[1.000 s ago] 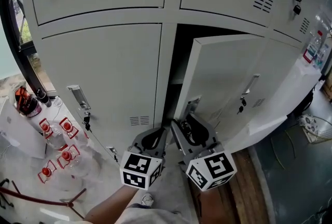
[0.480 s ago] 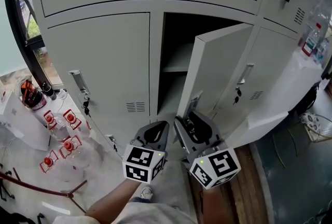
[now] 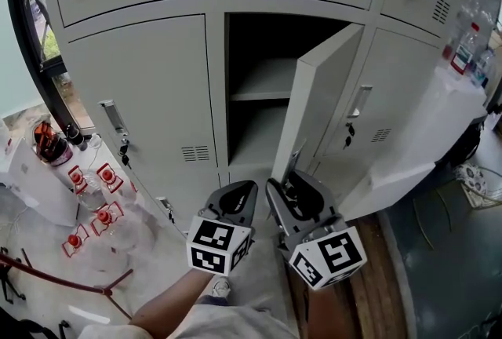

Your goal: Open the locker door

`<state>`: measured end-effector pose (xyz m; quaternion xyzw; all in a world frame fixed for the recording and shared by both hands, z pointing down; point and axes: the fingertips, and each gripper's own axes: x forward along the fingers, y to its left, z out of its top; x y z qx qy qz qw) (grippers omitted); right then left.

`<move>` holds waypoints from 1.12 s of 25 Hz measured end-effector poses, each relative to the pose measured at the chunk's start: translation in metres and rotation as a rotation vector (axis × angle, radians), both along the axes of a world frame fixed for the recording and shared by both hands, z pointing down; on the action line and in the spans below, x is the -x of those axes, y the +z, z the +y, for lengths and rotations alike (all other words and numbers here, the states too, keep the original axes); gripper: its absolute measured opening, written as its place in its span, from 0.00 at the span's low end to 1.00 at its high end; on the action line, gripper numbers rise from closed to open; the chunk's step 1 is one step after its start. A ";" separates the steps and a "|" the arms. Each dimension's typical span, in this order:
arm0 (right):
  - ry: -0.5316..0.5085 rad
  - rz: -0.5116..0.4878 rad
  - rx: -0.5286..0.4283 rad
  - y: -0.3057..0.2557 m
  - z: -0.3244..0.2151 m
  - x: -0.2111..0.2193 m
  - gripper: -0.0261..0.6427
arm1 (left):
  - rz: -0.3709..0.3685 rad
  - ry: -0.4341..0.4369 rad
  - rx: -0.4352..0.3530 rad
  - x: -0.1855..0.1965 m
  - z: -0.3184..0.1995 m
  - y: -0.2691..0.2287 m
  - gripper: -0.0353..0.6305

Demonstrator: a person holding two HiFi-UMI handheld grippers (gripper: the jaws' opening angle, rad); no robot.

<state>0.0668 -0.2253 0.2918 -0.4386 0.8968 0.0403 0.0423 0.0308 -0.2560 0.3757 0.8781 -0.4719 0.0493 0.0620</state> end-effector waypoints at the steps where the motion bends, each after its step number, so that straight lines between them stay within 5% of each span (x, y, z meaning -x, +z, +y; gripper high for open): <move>1: 0.002 -0.001 0.001 0.000 0.003 -0.004 0.26 | -0.001 0.003 -0.001 -0.004 0.002 0.000 0.06; 28: 0.216 -0.033 -0.011 0.000 0.045 -0.142 0.23 | -0.004 0.262 -0.017 -0.143 0.033 -0.007 0.06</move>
